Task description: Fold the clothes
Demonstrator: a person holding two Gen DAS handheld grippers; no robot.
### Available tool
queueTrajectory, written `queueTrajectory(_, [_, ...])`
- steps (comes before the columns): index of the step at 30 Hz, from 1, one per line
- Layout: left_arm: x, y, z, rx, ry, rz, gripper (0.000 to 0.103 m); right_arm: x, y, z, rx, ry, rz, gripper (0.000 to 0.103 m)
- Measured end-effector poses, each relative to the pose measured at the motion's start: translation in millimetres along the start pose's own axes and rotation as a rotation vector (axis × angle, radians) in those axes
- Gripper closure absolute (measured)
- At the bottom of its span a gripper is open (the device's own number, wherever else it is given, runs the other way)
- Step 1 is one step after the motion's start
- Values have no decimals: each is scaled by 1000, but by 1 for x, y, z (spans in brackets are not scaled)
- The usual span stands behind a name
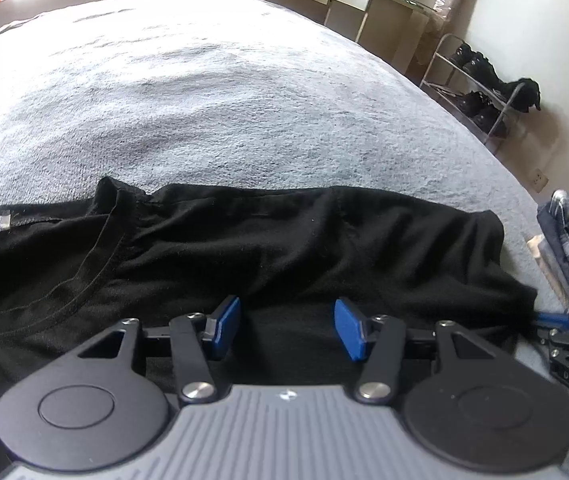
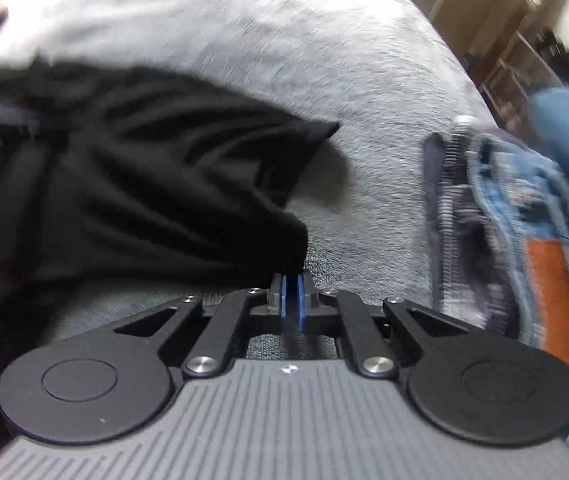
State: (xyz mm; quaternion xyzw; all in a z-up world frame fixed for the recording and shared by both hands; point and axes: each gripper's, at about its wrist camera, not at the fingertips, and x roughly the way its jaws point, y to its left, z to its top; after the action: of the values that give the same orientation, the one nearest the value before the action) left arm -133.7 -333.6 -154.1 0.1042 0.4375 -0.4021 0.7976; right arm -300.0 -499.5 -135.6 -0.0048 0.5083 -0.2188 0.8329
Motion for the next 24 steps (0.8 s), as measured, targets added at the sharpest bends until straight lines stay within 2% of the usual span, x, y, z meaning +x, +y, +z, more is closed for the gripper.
queueTrajectory(2, [0, -2, 0, 15, 1, 1, 47, -4, 3, 0, -19, -11, -43, 93])
queueTrajectory(3, [0, -2, 1, 19, 1, 1, 46, -8, 1, 0, -11, -13, -58, 85])
queueTrajectory(5, [-2, -3, 1, 21, 0, -2, 46, -18, -7, -1, 17, -17, -83, 82])
queueTrajectory(11, [-34, 1, 1, -4, -35, -14, 45, -88, -49, -17, 181, -68, 12, 81])
queueTrajectory(13, [-49, 4, -3, -7, -44, -25, 44, -117, -56, -28, 235, -73, 74, 81])
queueTrajectory(15, [-61, 5, -9, -7, -32, -40, 44, -141, -60, -38, 280, -56, 174, 81])
queueTrajectory(17, [-69, 4, -16, 4, -10, -54, 44, -153, -57, -50, 337, -6, 313, 81])
queueTrajectory(19, [-76, 2, -26, 16, 21, -75, 44, -159, -51, -70, 412, 68, 481, 76])
queueTrajectory(21, [-77, 2, -38, 26, 52, -94, 44, -153, -33, -87, 447, 122, 556, 74])
queueTrajectory(24, [-67, 1, -55, 72, 98, -67, 45, -130, -2, -93, 464, 114, 574, 74])
